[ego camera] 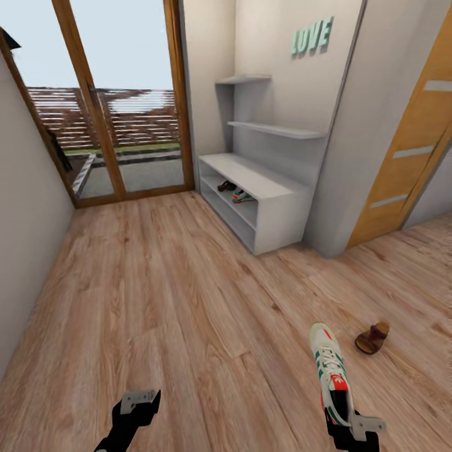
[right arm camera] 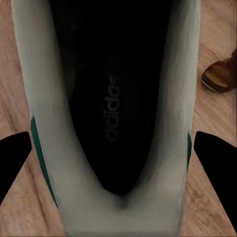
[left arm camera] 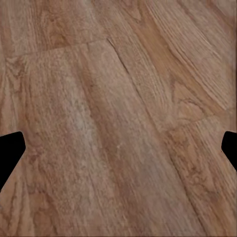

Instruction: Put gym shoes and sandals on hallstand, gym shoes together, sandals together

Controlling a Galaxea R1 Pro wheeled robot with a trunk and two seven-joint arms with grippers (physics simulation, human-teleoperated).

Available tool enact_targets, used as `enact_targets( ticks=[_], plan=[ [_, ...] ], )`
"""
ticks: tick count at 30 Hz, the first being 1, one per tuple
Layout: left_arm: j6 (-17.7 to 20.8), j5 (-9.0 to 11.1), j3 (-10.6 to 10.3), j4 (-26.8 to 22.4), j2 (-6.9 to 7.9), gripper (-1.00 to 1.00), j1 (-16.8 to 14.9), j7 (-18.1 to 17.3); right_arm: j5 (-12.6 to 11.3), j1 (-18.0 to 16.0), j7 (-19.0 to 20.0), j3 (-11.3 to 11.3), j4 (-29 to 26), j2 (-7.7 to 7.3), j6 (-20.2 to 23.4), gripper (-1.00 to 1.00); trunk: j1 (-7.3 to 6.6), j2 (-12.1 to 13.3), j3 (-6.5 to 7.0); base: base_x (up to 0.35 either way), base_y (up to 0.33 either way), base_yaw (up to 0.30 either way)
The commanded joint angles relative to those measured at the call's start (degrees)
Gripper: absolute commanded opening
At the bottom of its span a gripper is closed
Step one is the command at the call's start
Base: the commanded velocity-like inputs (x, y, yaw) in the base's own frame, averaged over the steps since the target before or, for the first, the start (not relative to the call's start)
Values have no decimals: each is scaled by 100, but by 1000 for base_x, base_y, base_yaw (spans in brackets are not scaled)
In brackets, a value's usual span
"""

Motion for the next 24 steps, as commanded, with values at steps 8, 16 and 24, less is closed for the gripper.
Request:
enact_targets(
  ticks=[8, 16, 24],
  plan=[
    [-17, -54, 49, -2, -7, 100, -3, -37, -20, -4, -41, 48, 2, -2, -12, -100, 2, -2, -5, 327, 135, -263],
    [-17, -54, 49, -4, -7, 100, -3, -35, -19, -5, -41, 48, 2, -2, -12, -100, 2, -2, -5, 308, 162, -263],
    [-17, -54, 49, -3, -7, 100, -3, -35, -19, -2, -41, 48, 2, -2, -12, -100, 2, -2, -5, 295, 182, -263]
  ],
)
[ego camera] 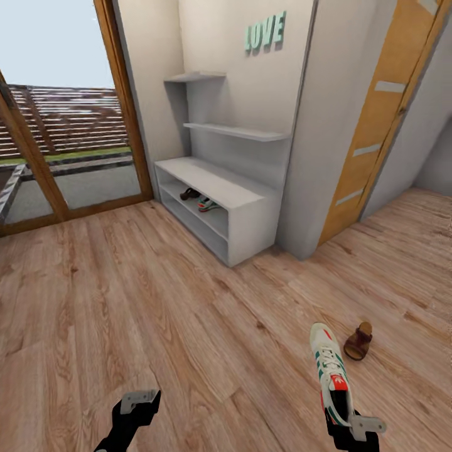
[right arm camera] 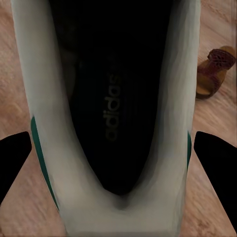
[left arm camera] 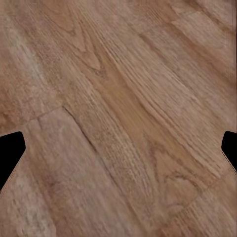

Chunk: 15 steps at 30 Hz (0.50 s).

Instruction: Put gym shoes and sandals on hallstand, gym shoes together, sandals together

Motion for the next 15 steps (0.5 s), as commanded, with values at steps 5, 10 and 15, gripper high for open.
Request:
enact_targets(
  ticks=[5, 10, 15],
  plan=[
    [-19, -54, 49, 1, -7, 100, -3, -35, -21, -8, -41, 50, 2, -2, -13, -100, 2, -2, -5, 292, 186, -263],
    [-19, -54, 46, 1, -7, 100, -3, -35, -20, -7, -41, 50, 2, -2, -13, -100, 2, -2, -5, 292, 182, -263],
    [-19, -54, 48, 1, -7, 100, -3, -35, -20, -3, -41, 50, 2, -2, -13, -100, 2, -2, -5, 292, 164, -263]
  ],
)
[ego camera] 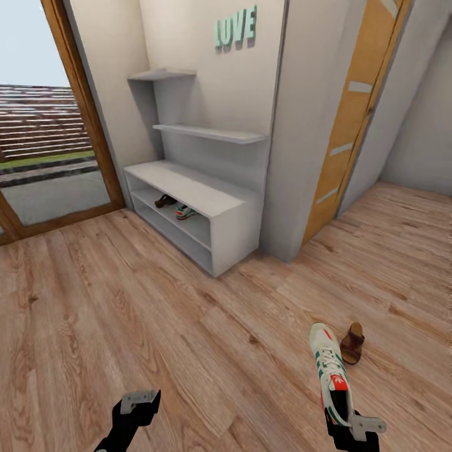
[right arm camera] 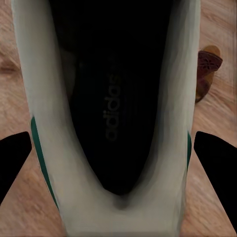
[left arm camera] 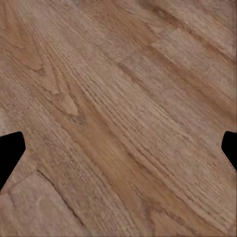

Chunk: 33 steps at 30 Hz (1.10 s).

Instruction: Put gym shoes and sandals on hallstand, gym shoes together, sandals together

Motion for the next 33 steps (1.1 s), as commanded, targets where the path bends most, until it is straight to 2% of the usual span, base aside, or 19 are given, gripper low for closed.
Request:
enact_targets(
  ticks=[1, 33],
  plan=[
    [-19, -54, 49, 2, -7, 100, -3, -35, -21, -6, -41, 50, 2, -2, -12, -100, 2, -2, -5, 291, 161, -263],
    [-19, -54, 49, 4, -5, 100, -3, -35, -22, -8, -41, 50, 2, -2, -12, -100, 2, -2, -5, 289, 178, -263]
  ],
)
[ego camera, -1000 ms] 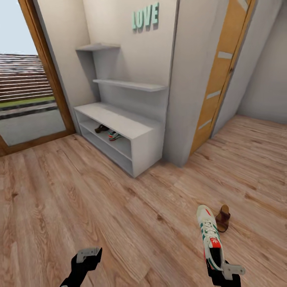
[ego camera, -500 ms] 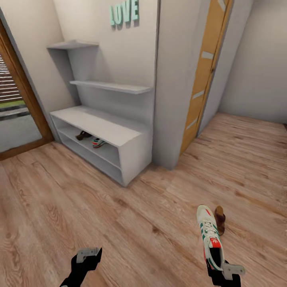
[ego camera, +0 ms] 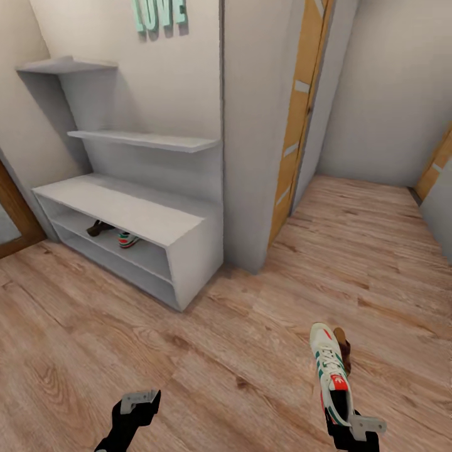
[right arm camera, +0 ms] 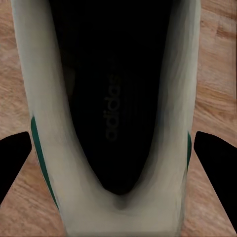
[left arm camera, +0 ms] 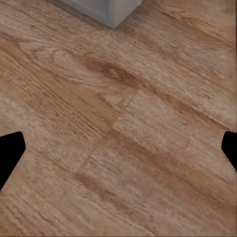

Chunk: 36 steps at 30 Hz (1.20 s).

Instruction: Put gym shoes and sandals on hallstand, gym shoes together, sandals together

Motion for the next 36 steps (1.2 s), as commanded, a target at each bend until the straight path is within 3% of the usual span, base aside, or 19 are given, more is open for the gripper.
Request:
enact_targets(
  ticks=[1, 36],
  plan=[
    [-19, -54, 48, 1, -7, 100, -3, -35, -18, -5, -41, 50, 2, -2, -13, -100, 2, -2, -5, 287, 194, -263],
    [-19, -54, 48, 1, -7, 100, -3, -35, -16, -6, -41, 50, 2, -2, -13, -100, 2, -2, -5, 283, 197, -263]
  ],
)
